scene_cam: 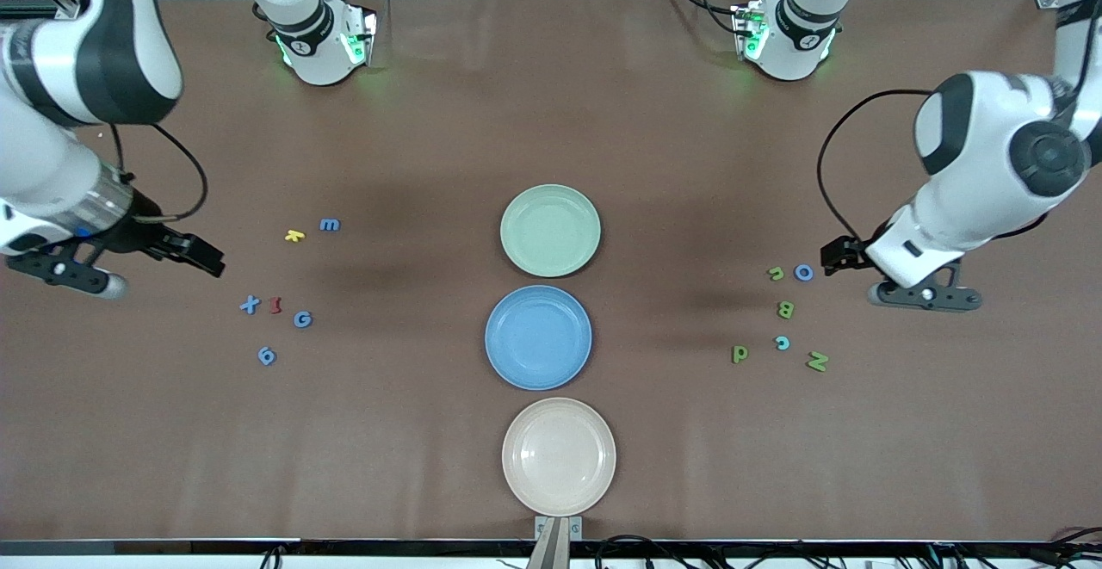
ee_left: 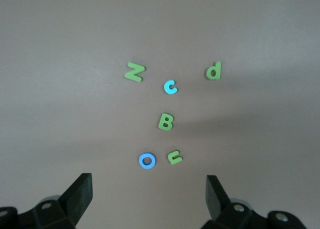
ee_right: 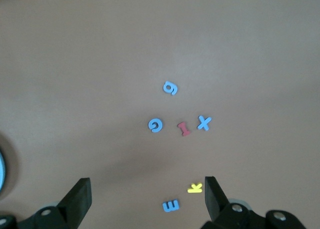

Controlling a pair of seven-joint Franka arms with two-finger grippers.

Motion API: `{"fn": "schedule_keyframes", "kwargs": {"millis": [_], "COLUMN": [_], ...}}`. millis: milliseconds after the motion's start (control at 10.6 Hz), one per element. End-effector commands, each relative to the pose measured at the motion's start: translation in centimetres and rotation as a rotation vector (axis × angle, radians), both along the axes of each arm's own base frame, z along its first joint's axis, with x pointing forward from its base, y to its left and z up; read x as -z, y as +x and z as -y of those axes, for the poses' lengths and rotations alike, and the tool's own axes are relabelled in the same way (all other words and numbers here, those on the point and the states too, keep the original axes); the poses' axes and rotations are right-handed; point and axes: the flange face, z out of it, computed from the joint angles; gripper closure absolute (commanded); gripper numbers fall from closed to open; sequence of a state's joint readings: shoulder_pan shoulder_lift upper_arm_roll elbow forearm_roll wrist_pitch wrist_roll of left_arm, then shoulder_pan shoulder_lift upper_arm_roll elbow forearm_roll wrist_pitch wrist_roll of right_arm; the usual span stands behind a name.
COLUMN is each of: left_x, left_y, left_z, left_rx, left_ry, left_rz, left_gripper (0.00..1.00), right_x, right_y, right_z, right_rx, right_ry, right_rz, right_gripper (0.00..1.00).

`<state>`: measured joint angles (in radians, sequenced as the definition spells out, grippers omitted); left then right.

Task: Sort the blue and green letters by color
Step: 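Lower the right gripper to blue letters while the left gripper nears green ones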

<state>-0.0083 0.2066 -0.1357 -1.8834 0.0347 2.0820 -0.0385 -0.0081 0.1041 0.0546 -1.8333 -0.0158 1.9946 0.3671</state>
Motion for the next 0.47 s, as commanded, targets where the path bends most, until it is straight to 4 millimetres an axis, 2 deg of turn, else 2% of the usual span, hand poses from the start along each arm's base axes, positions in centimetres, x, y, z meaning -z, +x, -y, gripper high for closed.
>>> {"fn": "schedule_keyframes", "kwargs": {"millis": [0, 189, 378], "left_x": [5.0, 9.5, 13.2], "left_y": [-0.1, 0.6, 0.9], "left_z": [0.5, 1.4, 1.5], "left_rx": [0.042, 0.071, 0.081], "left_ry": [0.013, -0.005, -0.02], "left_rz": [-0.026, -0.03, -0.024], "left_gripper": [0.0, 0.0, 0.0], "right_x": [6.1, 11.0, 17.5], "right_y": [0.2, 0.5, 0.7], "right_z": [-1.2, -0.8, -0.8], "right_rx": [0.072, 0.07, 0.067], "right_ry": [0.015, 0.018, 0.023], "right_rz": [-0.054, -0.061, -0.071], "right_gripper": [0.0, 0.0, 0.0]}}
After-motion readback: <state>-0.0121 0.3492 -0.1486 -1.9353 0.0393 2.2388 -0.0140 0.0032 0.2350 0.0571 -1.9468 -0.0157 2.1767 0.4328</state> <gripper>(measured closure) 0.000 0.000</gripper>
